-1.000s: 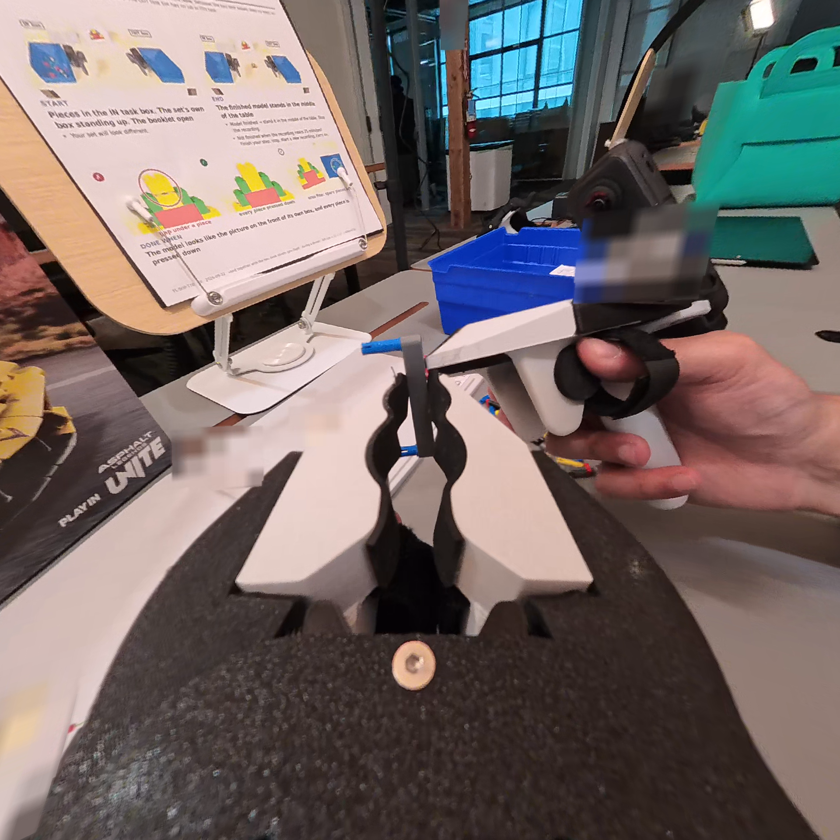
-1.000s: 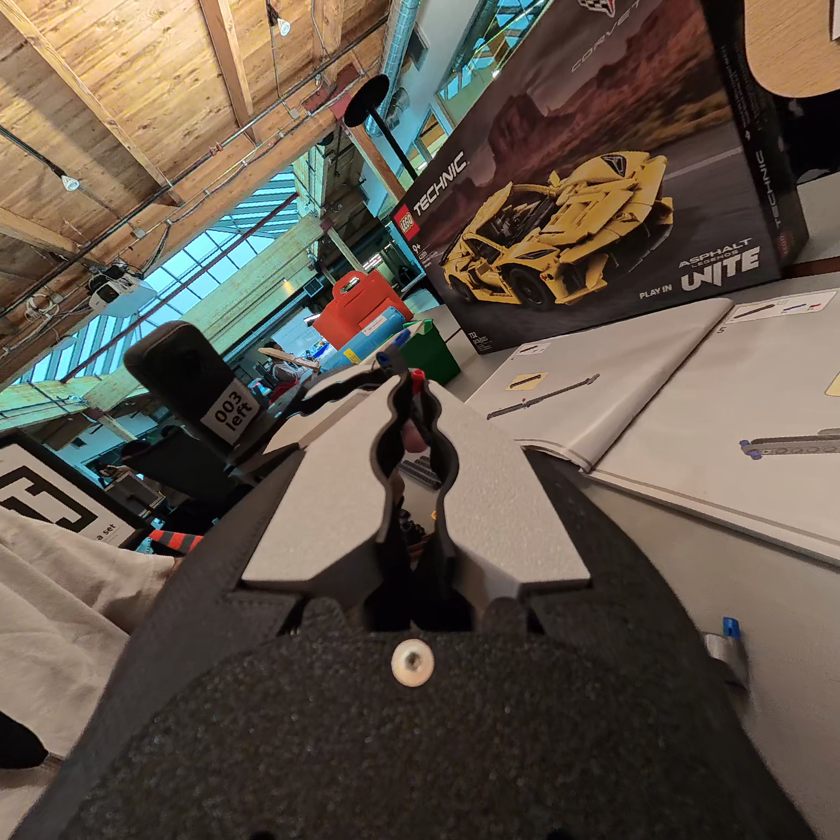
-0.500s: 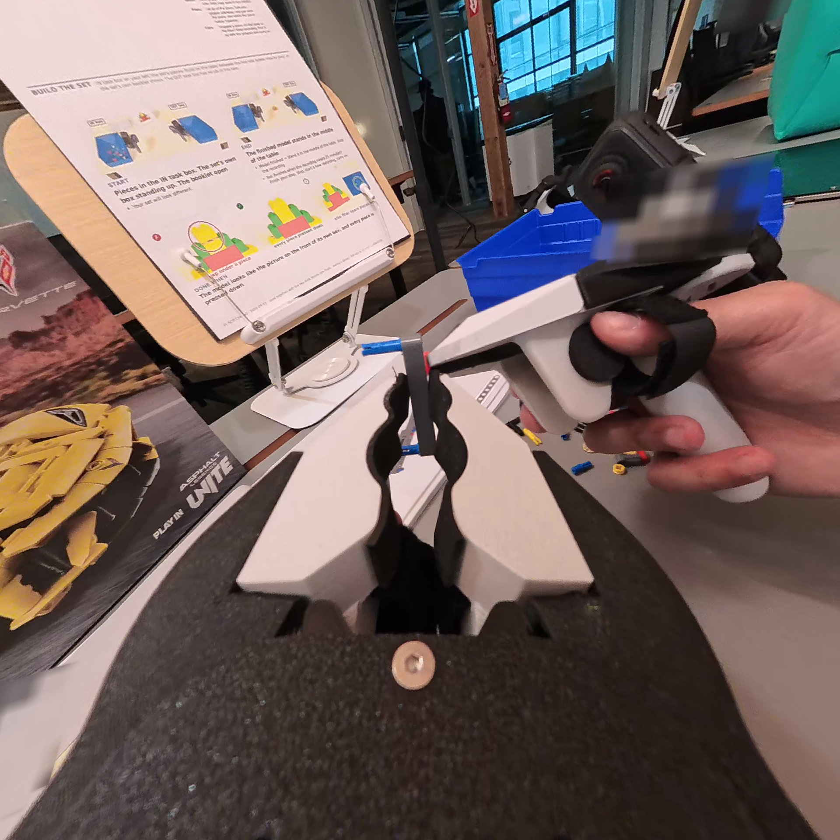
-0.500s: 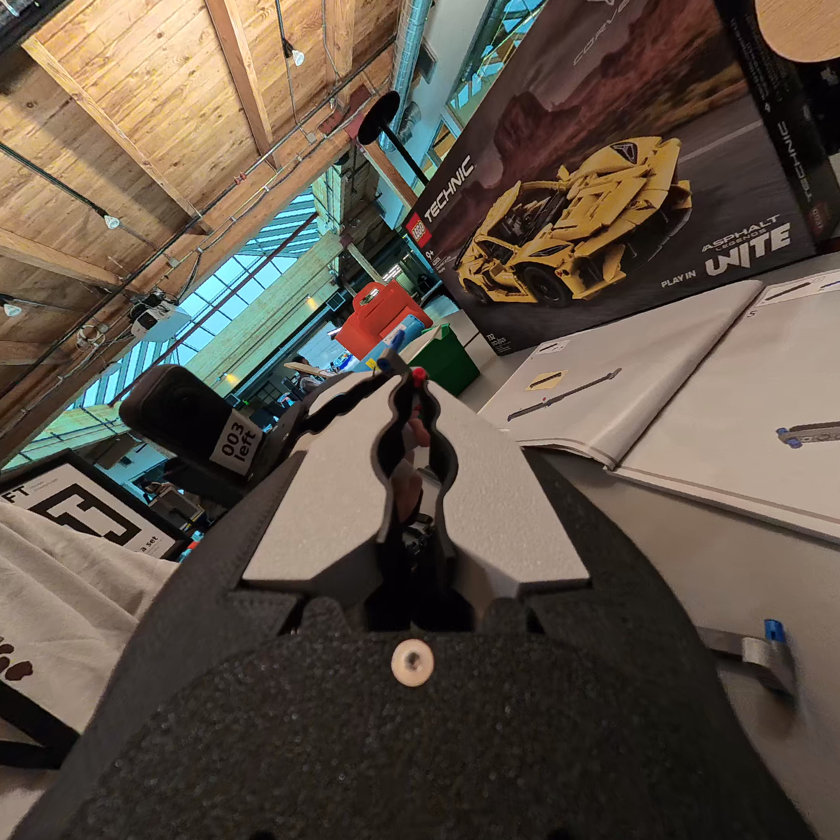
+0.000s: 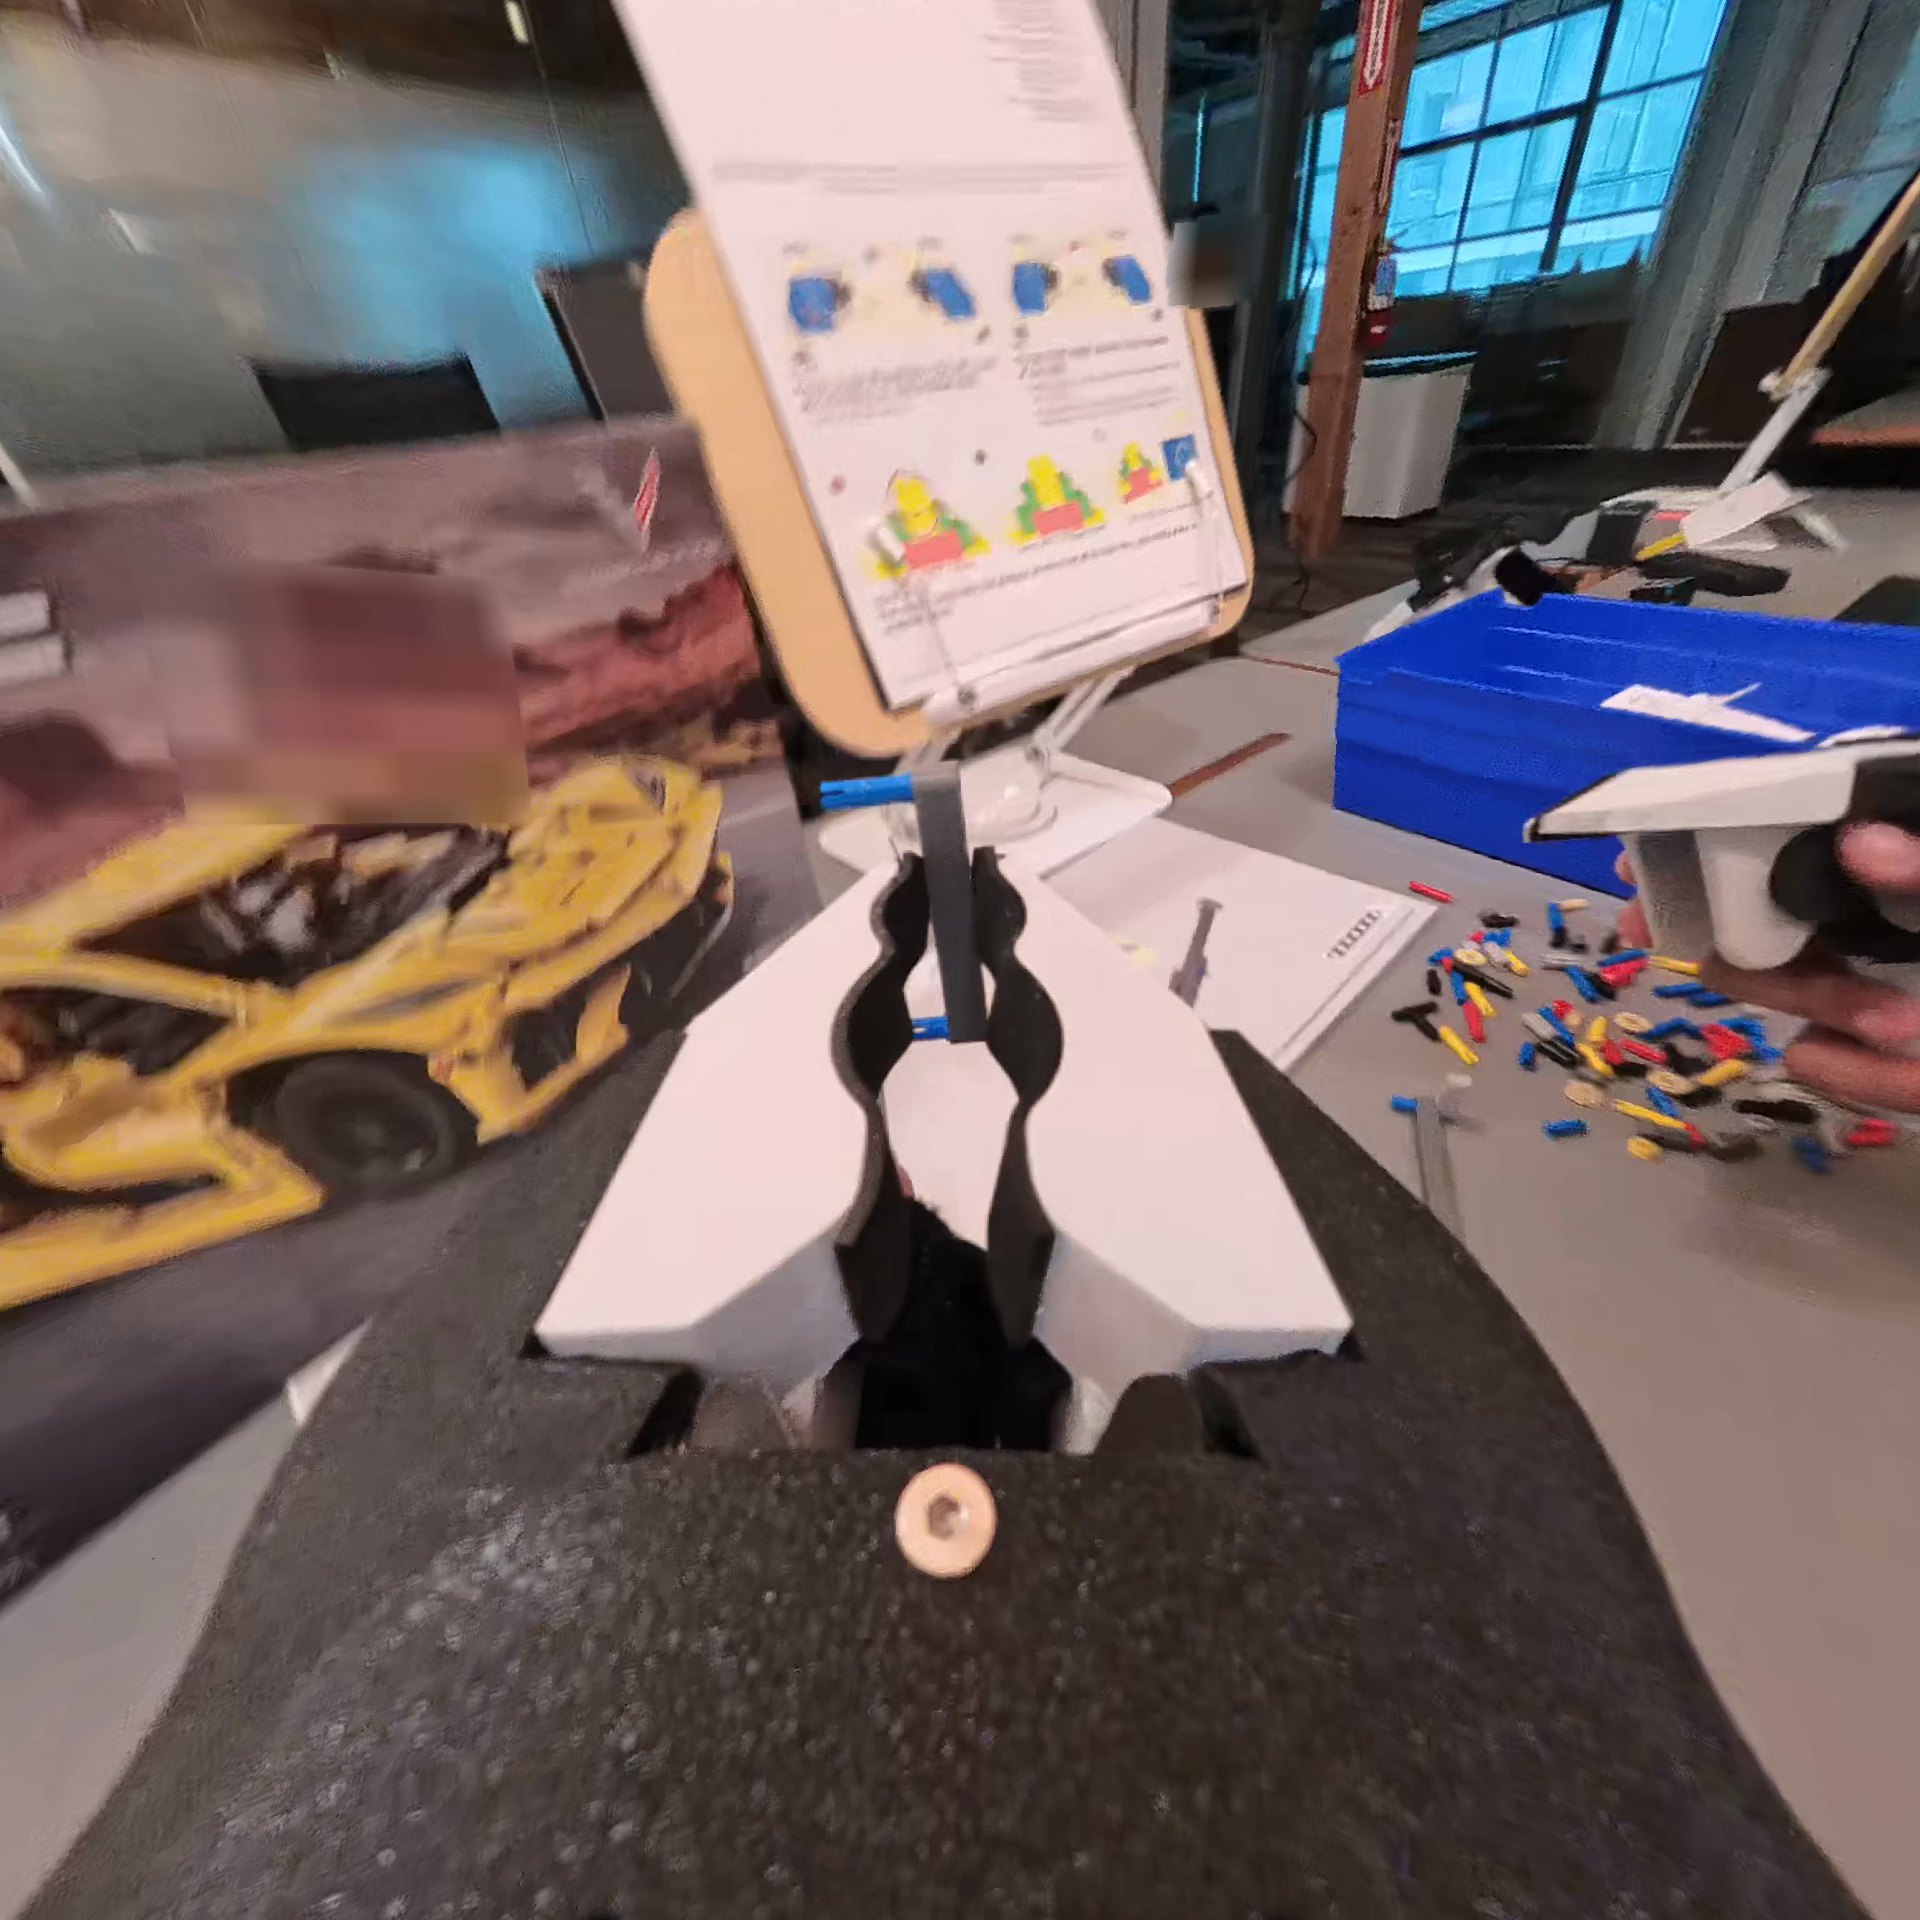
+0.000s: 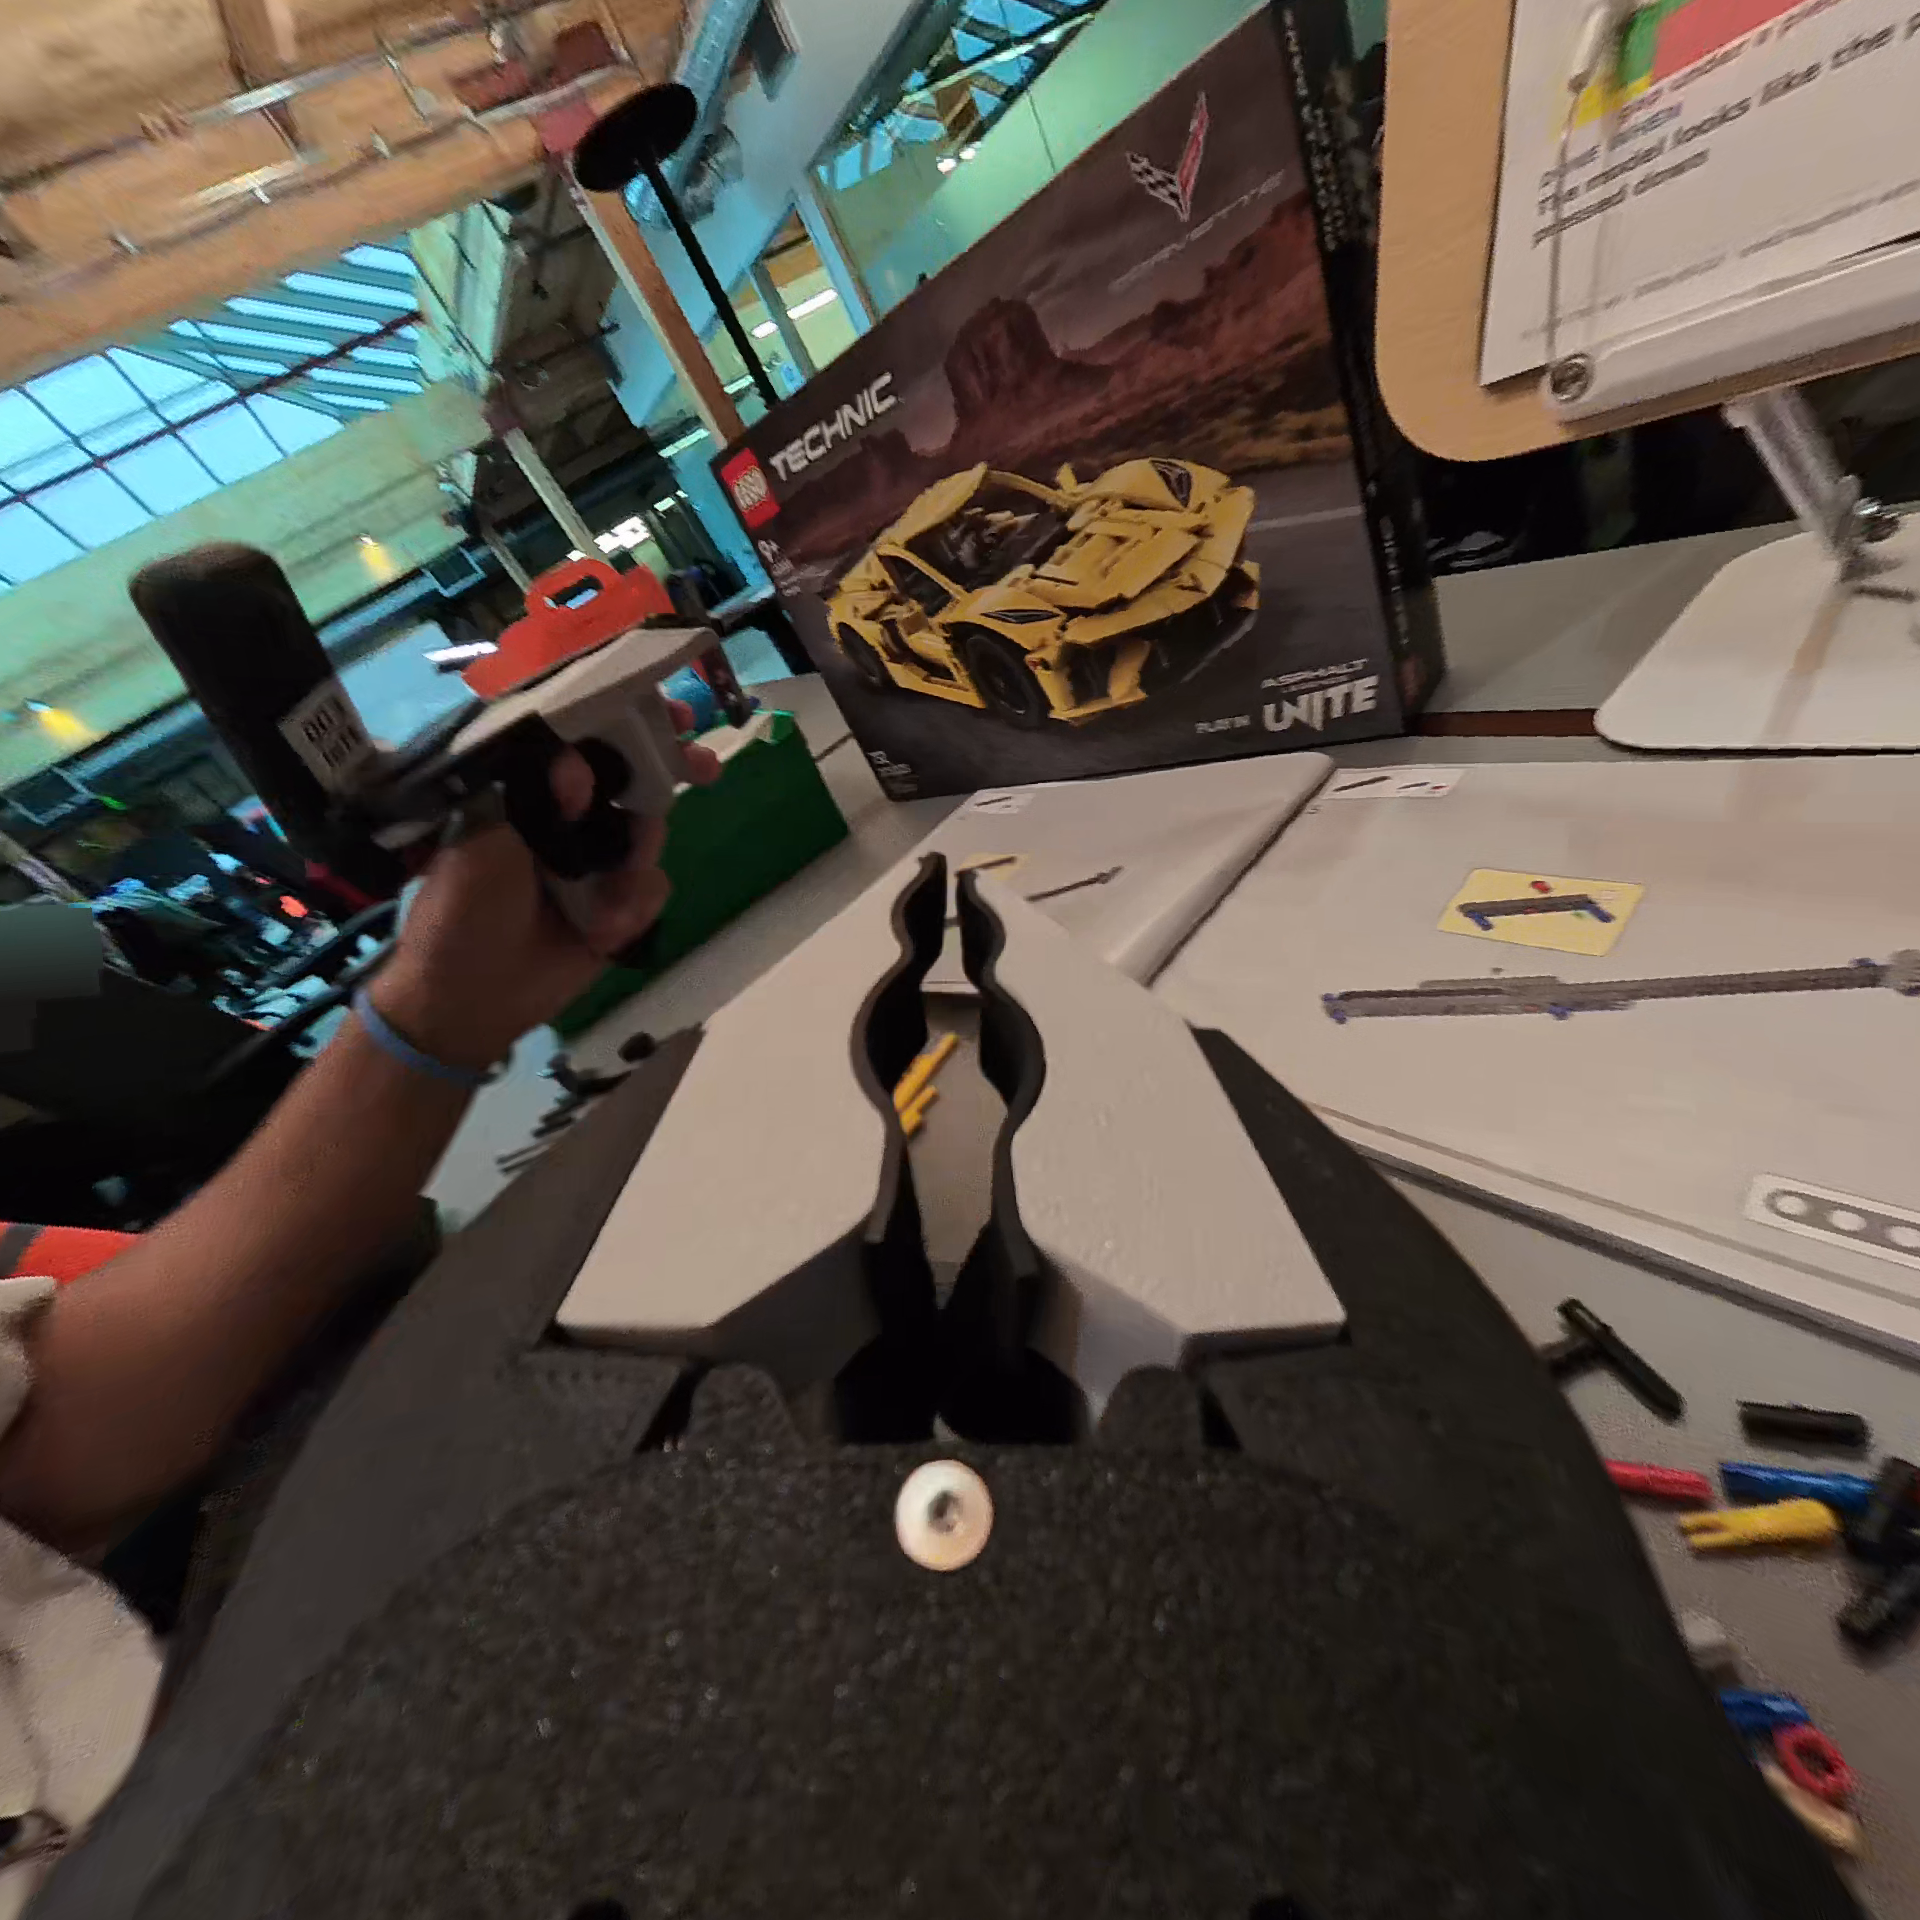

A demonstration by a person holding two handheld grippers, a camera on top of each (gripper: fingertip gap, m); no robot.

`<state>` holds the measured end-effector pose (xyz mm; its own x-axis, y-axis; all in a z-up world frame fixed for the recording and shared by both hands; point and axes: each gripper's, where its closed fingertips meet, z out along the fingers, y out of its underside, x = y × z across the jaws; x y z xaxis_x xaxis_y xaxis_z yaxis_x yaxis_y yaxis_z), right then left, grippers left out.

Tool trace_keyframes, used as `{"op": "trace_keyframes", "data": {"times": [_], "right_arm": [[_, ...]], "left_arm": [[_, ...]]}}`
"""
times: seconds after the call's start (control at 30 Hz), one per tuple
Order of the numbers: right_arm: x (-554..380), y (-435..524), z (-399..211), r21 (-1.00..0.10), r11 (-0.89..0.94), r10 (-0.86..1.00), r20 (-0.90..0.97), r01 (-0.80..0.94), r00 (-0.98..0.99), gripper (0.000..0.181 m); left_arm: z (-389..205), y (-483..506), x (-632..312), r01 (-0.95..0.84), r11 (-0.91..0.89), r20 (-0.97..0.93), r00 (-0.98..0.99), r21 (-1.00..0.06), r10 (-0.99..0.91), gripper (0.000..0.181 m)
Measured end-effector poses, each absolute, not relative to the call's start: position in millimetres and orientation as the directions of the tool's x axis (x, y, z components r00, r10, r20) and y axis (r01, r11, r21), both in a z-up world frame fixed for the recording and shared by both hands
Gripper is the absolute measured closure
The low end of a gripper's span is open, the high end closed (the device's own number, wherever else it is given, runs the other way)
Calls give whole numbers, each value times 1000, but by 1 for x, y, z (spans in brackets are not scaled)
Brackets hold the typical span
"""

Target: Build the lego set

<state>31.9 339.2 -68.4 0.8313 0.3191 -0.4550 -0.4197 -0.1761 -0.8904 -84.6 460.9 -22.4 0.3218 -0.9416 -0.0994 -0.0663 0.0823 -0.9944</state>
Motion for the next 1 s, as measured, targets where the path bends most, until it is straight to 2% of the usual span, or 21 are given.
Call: {"op": "trace_keyframes", "data": {"times": [0.07, 0.13, 0.2, 0.33, 0.43, 0.53, 0.6, 0.83, 0.87, 0.9, 1.0], "right_arm": [[32, 337, -83, -914, -218, 282, -394, -342, 875, 175], [10, 332, -104, -918, -336, 323, -321, -209, 890, 171], [1, 324, -126, -904, -425, 322, -185, -32, 929, 169], [-14, 291, -146, -848, -522, 322, -96, 92, 942, 165], [-24, 270, -149, -842, -539, 302, -158, 31, 940, 166], [-28, 259, -155, -841, -540, 292, -230, -39, 928, 166], [-25, 256, -161, -835, -547, 276, -240, -53, 931, 166], [-21, 259, -149, -894, -441, 304, -230, -78, 925, 168], [-20, 260, -149, -899, -431, 304, -225, -77, 926, 168], [-18, 260, -148, -902, -425, 300, -219, -75, 928, 168], [-13, 258, -141, -916, -385, 295, -238, -113, 925, 169]], "left_arm": [[-37, 477, -104, -114, -71, 35, 290, -991, -956, 175], [-56, 467, -110, -190, -146, 104, 217, -971, -971, 175], [-76, 447, -117, -310, -170, 116, 187, -936, -976, 175], [-105, 367, -135, -544, -141, 171, -3, -827, -985, 174], [-141, 286, -139, -724, -132, 326, -135, -677, -936, 174], [-186, 253, -138, -847, 30, 204, -162, -530, -966, 174], [-201, 242, -132, -877, 62, 182, -167, -476, -969, 174], [-214, 239, -113, -895, 108, 104, -169, -432, -980, 173], [-214, 240, -111, -894, 117, 87, -170, -433, -981, 166], [-212, 239, -109, -890, 118, 83, -171, -440, -982, 156], [-189, 237, -101, -840, 89, 147, -197, -535, -969, 150]]}}
